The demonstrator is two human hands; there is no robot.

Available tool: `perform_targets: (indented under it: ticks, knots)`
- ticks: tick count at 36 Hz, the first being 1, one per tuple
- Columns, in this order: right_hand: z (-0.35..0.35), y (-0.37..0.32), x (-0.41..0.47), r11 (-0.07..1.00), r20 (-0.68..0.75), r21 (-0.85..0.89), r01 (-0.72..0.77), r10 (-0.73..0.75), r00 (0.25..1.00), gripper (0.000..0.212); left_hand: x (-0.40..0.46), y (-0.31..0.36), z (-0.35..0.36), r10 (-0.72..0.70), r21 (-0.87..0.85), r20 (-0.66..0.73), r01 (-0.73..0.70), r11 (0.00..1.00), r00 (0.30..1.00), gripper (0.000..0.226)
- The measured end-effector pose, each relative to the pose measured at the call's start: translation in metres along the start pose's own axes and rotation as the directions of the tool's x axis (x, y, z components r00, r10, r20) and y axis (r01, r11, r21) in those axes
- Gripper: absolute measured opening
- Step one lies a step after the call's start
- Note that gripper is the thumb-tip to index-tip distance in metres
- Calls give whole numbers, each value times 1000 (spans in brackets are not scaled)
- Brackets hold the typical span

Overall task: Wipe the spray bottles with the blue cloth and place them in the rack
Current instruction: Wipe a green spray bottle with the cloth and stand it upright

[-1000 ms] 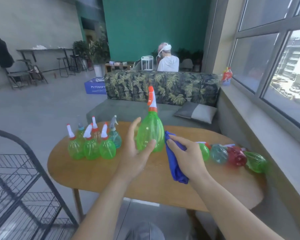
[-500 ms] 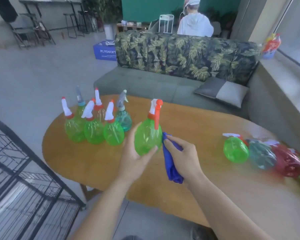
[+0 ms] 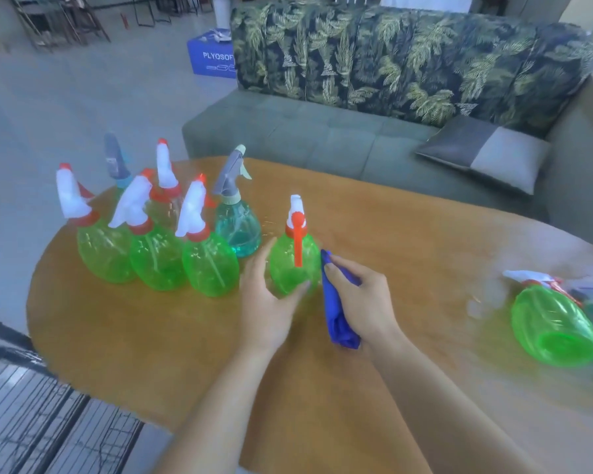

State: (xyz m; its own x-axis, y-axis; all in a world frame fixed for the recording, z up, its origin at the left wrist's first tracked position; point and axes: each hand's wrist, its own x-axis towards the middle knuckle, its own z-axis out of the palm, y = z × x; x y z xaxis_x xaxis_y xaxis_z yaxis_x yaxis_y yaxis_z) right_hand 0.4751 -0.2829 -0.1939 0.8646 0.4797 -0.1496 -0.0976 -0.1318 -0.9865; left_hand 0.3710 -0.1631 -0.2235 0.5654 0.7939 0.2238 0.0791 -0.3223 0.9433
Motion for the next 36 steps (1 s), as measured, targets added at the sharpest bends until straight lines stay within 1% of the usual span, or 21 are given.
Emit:
perform_targets:
  ticks: [3, 7, 10, 12, 16, 18, 21, 27, 32, 36]
  knots:
    - [5, 6, 17, 1000, -1, 25, -4, 4, 1000, 16, 9, -11, 10, -37, -34, -65, 35, 999, 997, 81]
    - [10, 12, 35, 999, 11, 48, 7, -8, 1000, 16, 16, -15, 21, -5, -65, -127, -3, 998, 992, 74]
    - [13, 15, 46, 999, 11, 29, 32, -32, 999, 17, 22, -17, 27, 43, -40, -178, -51, 998, 983, 79]
    - [16, 16, 53, 999, 18, 11, 40, -40, 999, 17, 24, -17, 31, 34, -15, -209, -38, 999, 977, 83]
    - [19, 16, 61, 998, 44, 58, 14, -17, 999, 17, 25, -21, 36, 35, 47, -248, -24, 999, 968, 85]
    - [20, 14, 63, 998, 59, 63, 18, -22, 998, 20, 26, -22, 37, 17, 51, -264, -4, 999, 964, 86]
    - [22, 14, 67, 998, 75, 59, 4, -8, 997, 21, 22, -19, 39, -44, -2, -262, 45, 999, 964, 86]
    - [25, 15, 74, 1000, 89, 28, -14, 11, 996, 23, 15, -16, 38, -65, -49, -228, 55, 997, 972, 83]
    - [25, 11, 70, 999, 115, 8, -33, 32, 993, 24, 10, -10, 31, -97, -60, -185, 87, 994, 978, 87]
    - [11, 4, 62, 999, 129, -44, -11, 17, 992, 21, 0, -4, 29, -113, -58, -183, 104, 993, 977, 86]
